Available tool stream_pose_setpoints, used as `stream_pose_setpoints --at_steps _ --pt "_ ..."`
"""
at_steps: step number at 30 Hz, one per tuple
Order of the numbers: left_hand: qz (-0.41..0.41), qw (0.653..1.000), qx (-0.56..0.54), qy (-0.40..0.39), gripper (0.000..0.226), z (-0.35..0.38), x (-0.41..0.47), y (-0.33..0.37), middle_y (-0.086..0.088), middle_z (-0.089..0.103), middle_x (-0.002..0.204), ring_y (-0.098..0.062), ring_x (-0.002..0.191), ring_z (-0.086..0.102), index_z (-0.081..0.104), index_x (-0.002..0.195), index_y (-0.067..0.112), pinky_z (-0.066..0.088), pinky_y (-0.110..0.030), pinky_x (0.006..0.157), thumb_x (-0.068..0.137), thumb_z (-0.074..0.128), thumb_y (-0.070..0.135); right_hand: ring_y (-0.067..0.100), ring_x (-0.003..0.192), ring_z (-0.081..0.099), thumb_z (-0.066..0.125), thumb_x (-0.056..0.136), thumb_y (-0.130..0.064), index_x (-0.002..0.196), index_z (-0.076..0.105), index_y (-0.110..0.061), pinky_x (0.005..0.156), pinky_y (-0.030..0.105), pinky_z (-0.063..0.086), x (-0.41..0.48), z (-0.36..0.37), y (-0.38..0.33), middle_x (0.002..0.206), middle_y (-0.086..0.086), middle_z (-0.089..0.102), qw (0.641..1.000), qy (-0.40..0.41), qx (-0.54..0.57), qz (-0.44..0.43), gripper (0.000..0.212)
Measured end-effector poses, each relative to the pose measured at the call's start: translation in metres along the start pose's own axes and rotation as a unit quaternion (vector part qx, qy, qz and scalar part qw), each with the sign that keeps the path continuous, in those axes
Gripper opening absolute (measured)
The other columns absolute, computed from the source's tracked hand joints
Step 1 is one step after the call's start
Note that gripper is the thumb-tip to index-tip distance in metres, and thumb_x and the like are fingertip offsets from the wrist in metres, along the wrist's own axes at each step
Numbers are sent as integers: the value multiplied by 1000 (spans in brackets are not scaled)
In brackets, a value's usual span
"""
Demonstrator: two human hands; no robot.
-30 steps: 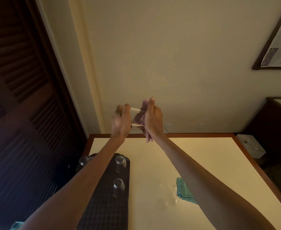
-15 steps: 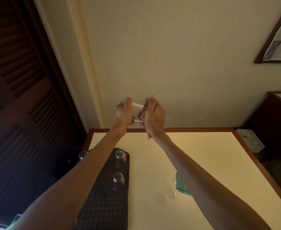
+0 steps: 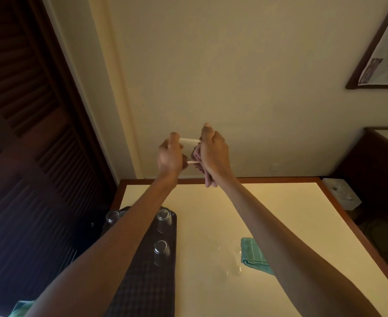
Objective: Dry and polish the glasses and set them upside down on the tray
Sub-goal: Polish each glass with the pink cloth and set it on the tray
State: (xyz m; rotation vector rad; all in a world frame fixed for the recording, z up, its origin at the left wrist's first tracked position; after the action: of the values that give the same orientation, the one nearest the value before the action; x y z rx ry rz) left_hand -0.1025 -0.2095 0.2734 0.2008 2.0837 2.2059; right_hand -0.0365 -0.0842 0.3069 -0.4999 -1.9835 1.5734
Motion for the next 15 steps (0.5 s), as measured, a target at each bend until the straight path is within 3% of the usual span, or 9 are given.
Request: stream_pose_setpoints --at_steps 2,4,6,8,11,13,15 --pt "-107 994 -38 -5 37 1 2 -11 -9 57 65 -20 54 50 58 89 8 43 -30 51 103 43 40 19 50 63 29 102 -56 82 54 -13 54 40 57 -1 1 -7 58 3 64 997 22 -56 -46 53" --pt "-96 995 -35 3 38 0 4 -9 -10 57 65 -20 54 50 58 86 9 43 -30 51 103 43 39 13 50 64 29 103 -56 88 54 -10 53 38 56 -2 0 -14 62 4 64 995 20 -82 -60 54" --pt "-1 1000 -8 23 38 -3 2 1 -10 56 66 -19 56 52 56 82 13 44 -30 50 101 41 42 5 44 60 27 106 -47 85 55 -6 44 24 49 0 -2 -22 61 2 61 997 -3 -64 -51 55" --pt "170 983 34 59 36 -8 -7 23 -11 54 65 -19 57 53 55 84 13 46 -33 51 100 40 42 7 46 59 25 107 -45 87 59 -7 41 17 44 6 -1 -16 66 5 59 998 -47 -11 44 55" --pt "376 922 46 79 31 -12 -21 49 -2 50 62 -22 51 48 54 89 7 38 -33 47 105 42 31 15 63 58 28 108 -42 105 65 -6 56 25 48 8 6 -9 75 6 58 976 -121 55 172 51" --pt "409 908 45 81 32 -14 -23 52 -2 50 63 -25 50 48 54 92 5 37 -35 45 106 40 29 18 66 58 28 108 -42 105 65 -6 62 28 48 11 9 -9 74 6 59 975 -134 50 171 51" --pt "356 930 32 81 31 -14 -19 46 -11 53 65 -32 54 53 55 92 2 43 -42 46 106 40 26 16 59 59 27 107 -46 93 65 -8 58 27 48 13 7 -13 65 3 59 988 -103 18 117 55"
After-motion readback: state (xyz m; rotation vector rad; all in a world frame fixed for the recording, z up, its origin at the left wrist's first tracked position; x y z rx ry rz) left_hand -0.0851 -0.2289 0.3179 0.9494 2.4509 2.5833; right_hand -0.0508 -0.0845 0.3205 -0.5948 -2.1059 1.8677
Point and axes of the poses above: each hand's wrist, its own x-axis towards the middle knuckle, its own z-axis out of the palm, y = z × x, the point moved 8 cm from there along x, towards the middle knuckle
